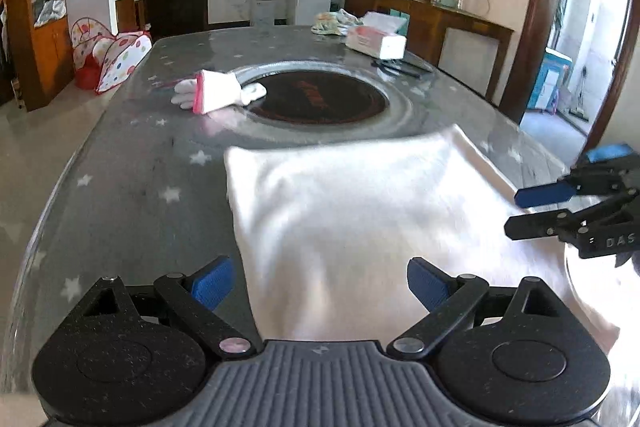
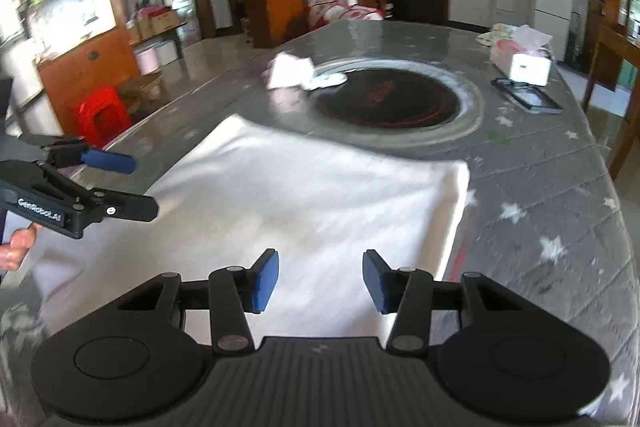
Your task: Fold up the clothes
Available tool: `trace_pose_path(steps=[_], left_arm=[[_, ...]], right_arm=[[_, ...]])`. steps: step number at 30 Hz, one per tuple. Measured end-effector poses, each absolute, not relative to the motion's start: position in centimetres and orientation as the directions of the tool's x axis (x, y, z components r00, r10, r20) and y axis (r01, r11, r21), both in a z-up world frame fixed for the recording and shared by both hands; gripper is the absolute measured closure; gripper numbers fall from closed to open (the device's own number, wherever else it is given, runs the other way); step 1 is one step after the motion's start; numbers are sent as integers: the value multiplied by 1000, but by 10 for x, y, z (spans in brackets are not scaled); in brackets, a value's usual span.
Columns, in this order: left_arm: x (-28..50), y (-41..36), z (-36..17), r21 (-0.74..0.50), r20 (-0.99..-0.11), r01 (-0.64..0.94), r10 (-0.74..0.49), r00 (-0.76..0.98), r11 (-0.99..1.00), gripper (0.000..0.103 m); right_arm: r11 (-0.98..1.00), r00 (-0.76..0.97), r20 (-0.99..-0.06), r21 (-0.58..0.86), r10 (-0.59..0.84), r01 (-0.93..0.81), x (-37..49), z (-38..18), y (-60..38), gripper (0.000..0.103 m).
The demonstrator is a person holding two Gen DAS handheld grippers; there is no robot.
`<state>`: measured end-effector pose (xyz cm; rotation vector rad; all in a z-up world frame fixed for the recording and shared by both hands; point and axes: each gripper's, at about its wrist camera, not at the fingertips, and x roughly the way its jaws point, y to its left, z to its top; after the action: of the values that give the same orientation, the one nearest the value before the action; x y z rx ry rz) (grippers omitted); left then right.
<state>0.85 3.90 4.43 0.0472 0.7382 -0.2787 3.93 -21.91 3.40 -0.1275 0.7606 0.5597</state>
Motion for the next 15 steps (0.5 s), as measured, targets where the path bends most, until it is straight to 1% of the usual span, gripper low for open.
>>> trace_pose_path(steps=[5, 9, 12, 15], left_arm=[[-16, 36, 32, 32, -682, 276, -181, 708, 961, 7], [-31, 31, 30, 69, -679, 297, -174, 713, 952, 7], [-42, 27, 38, 56, -654, 307, -198, 730, 950, 7], [-51, 15, 41, 35, -650, 336, -234, 723, 941, 6]], right_arm=[[811, 557, -701, 52, 445, -583, -3, 27, -212, 55], [786, 556, -716, -17, 422, -618, -34, 20, -209, 55], [772, 568, -716, -66, 404, -632, -57, 17, -209, 52], [783, 581, -704, -56, 409, -620, -70, 19, -215, 52]])
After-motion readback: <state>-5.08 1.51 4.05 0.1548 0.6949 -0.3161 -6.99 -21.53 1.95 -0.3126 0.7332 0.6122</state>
